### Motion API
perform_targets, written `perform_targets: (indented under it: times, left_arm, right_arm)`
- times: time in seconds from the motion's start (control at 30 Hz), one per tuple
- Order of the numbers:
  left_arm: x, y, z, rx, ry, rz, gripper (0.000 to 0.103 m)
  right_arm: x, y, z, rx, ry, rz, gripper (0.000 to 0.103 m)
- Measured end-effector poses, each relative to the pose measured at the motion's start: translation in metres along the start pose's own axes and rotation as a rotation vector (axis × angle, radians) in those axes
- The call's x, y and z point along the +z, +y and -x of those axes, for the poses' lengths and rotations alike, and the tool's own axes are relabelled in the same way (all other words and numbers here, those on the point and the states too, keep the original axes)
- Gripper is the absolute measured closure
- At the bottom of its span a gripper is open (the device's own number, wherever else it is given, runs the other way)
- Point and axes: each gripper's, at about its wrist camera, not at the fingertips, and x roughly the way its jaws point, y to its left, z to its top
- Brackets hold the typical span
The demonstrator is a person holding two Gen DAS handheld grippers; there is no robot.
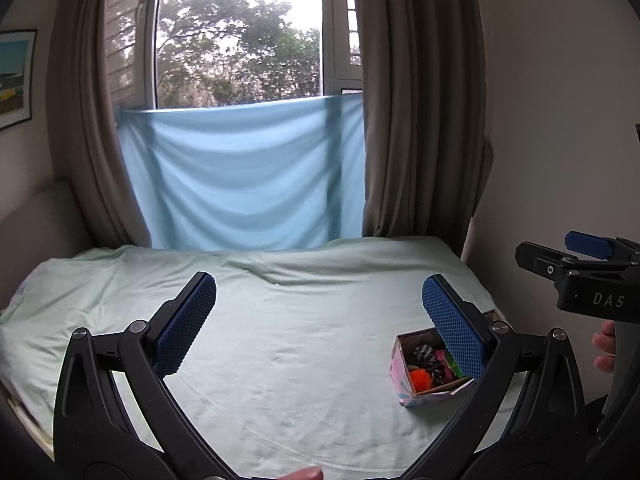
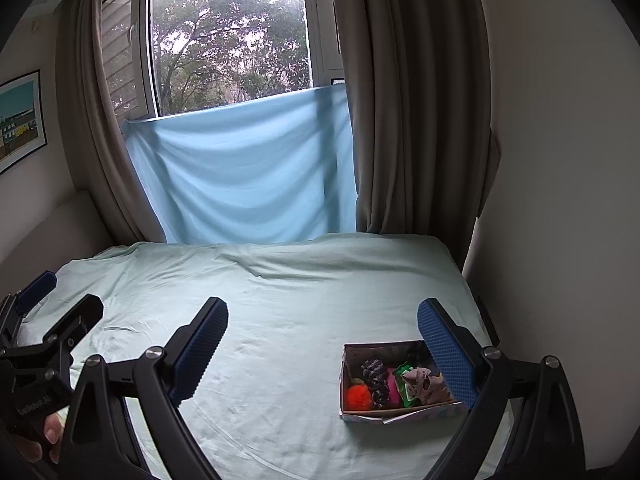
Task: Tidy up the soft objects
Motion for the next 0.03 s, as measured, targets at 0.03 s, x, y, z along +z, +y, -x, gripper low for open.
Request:
perform_targets:
  times: [0.03]
  left_arm:
    - [-0.0012,-0.0001,-0.0024,0.0,0.007,0.0,0.0]
  right_arm:
    - [0.0004,0.0001,-0.001,-0.001,0.002,0.0,0.008]
